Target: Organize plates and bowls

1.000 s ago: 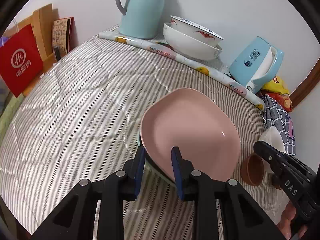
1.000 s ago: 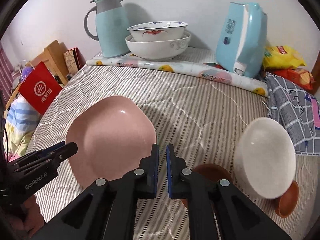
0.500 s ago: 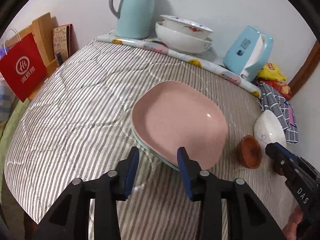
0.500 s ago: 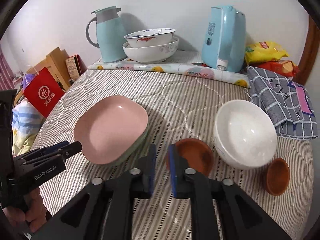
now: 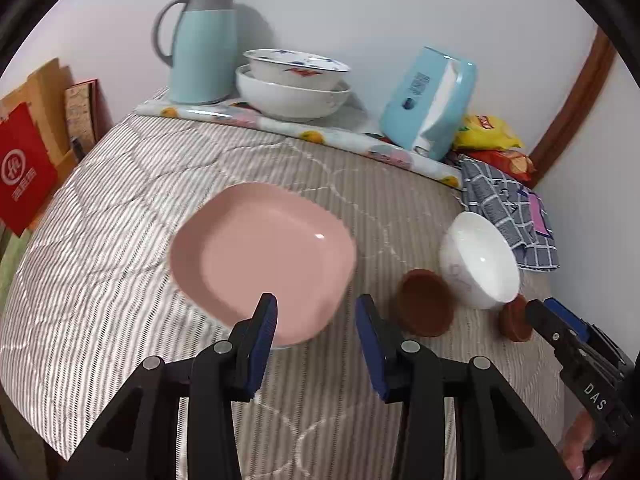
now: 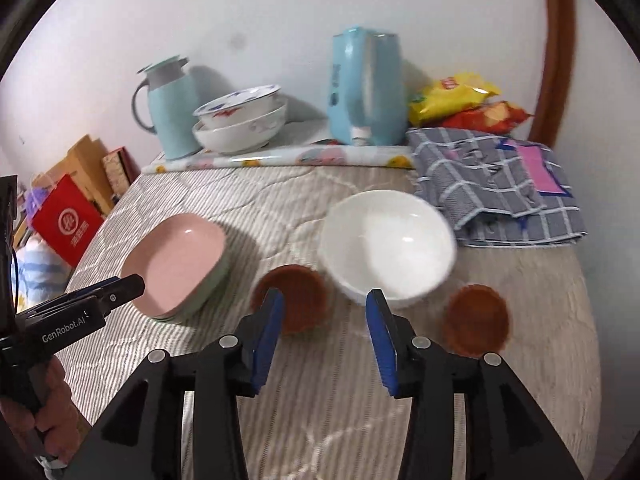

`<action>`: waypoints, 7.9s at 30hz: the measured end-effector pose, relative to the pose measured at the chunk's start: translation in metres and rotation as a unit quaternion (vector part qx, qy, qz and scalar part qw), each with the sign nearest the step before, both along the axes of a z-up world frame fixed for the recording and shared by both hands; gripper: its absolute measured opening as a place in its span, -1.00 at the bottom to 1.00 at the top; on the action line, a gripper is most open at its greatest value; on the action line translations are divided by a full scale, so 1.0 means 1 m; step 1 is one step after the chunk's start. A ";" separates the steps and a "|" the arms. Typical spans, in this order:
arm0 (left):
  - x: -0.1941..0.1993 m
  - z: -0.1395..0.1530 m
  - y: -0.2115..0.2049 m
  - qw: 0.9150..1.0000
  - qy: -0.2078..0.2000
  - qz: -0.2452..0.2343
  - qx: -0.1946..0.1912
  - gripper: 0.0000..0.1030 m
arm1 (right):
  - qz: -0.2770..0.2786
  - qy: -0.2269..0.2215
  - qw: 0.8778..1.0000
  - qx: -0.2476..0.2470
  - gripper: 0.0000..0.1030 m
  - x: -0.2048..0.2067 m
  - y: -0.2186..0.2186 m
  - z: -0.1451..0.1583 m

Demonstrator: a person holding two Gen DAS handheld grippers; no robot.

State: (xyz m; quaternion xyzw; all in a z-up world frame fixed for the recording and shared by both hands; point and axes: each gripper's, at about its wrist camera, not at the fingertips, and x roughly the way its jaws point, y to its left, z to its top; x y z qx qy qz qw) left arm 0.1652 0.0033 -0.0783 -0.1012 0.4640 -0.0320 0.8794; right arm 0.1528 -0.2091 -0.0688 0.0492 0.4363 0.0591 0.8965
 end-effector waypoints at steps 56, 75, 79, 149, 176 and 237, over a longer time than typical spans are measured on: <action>0.064 -0.076 -0.097 0.992 0.072 -0.088 0.050 -0.62 | -0.118 0.095 0.988 0.009 -0.36 0.037 -0.142 -0.105; 0.062 -0.082 -0.102 0.991 0.072 -0.098 0.063 -0.68 | -0.118 0.079 0.990 0.021 -0.40 0.035 -0.143 -0.109; 0.062 -0.082 -0.103 0.991 0.074 -0.096 0.061 -0.70 | -0.118 0.078 0.990 0.019 -0.40 0.034 -0.143 -0.109; 0.079 0.012 -0.026 0.998 -0.026 -0.049 0.013 -0.84 | -0.067 0.009 0.998 -0.012 -0.85 0.075 -0.067 -0.023; 0.111 -0.014 -0.008 0.999 -0.007 -0.035 -0.009 -0.84 | -0.049 0.080 0.995 -0.017 -0.85 0.111 -0.050 -0.075; 0.081 0.015 -0.082 0.995 -0.025 -0.097 -0.013 -0.84 | -0.099 0.049 0.993 -0.049 -0.48 0.063 -0.106 -0.028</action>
